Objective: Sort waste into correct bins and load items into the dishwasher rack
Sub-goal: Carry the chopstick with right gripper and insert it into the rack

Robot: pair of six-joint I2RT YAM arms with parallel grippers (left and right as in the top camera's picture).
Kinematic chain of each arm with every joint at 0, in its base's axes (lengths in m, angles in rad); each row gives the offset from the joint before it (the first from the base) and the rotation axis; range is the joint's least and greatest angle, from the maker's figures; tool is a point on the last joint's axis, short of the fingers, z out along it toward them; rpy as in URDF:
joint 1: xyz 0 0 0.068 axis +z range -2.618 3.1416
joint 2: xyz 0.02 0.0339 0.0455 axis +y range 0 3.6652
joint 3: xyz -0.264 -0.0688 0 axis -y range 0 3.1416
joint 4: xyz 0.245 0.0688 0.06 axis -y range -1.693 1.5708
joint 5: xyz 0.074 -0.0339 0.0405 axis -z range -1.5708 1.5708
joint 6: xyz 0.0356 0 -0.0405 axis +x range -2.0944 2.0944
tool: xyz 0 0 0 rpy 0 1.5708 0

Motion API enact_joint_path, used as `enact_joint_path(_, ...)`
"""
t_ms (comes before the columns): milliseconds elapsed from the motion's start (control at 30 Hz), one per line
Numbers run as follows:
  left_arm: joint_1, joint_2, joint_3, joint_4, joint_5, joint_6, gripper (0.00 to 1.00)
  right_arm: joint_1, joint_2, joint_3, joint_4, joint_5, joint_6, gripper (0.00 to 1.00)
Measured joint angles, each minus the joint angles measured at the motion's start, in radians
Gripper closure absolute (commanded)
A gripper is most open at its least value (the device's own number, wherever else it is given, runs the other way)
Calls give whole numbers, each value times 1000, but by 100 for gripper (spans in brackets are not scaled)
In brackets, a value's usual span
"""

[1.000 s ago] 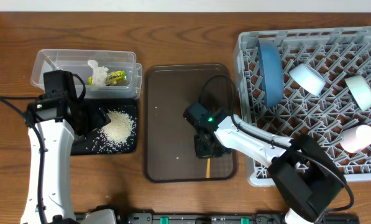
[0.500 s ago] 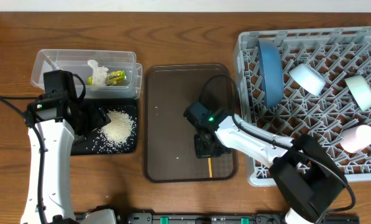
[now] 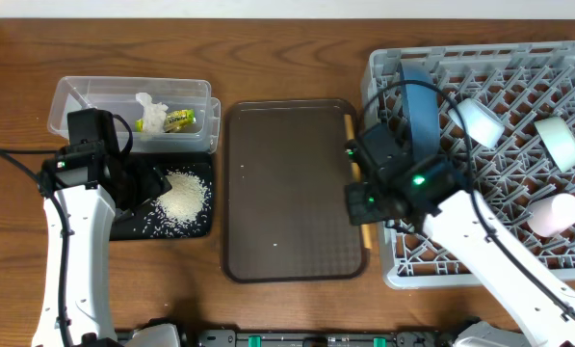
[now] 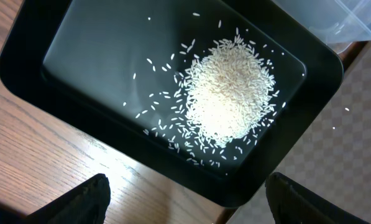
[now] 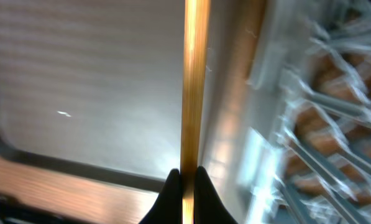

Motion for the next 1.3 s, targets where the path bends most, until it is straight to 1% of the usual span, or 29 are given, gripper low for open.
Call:
enact_joint_path(133, 0, 0, 0, 0, 0, 0, 18, -42, 2, -2, -89, 56, -17, 99)
enact_joint_path(367, 0, 0, 0, 0, 0, 0, 18, -55, 2, -2, -97, 105, -25, 99)
enact_joint_path(533, 0, 0, 0, 0, 0, 0, 17, -55, 2, -8, -134, 158, -14, 99)
enact_joint_path(667, 0, 0, 0, 0, 0, 0, 17, -55, 2, -23, -130, 179, -4, 99)
enact_joint_path(867, 0, 0, 0, 0, 0, 0, 18, -55, 2, -75, -79, 190, 18, 98)
enact_joint_path(900, 0, 0, 0, 0, 0, 0, 17, -55, 2, -81, -77, 190, 21, 97)
enact_joint_path(933, 0, 0, 0, 0, 0, 0, 18, -55, 2, -89, -71, 190, 26, 92)
enact_joint_path(1033, 0, 0, 0, 0, 0, 0, 18, -55, 2, -94, -65, 193, 36, 83)
enact_joint_path(1100, 0, 0, 0, 0, 0, 0, 18, -55, 2, -94, -57, 196, 36, 73)
enact_joint_path(1167, 0, 0, 0, 0, 0, 0, 18, -55, 2, -94, -54, 198, 40, 70)
enact_joint_path(1267, 0, 0, 0, 0, 0, 0, 17, -55, 2, -94, -52, 201, 40, 70)
enact_joint_path(1300, 0, 0, 0, 0, 0, 0, 17, -55, 2, -94, -50, 201, 40, 71)
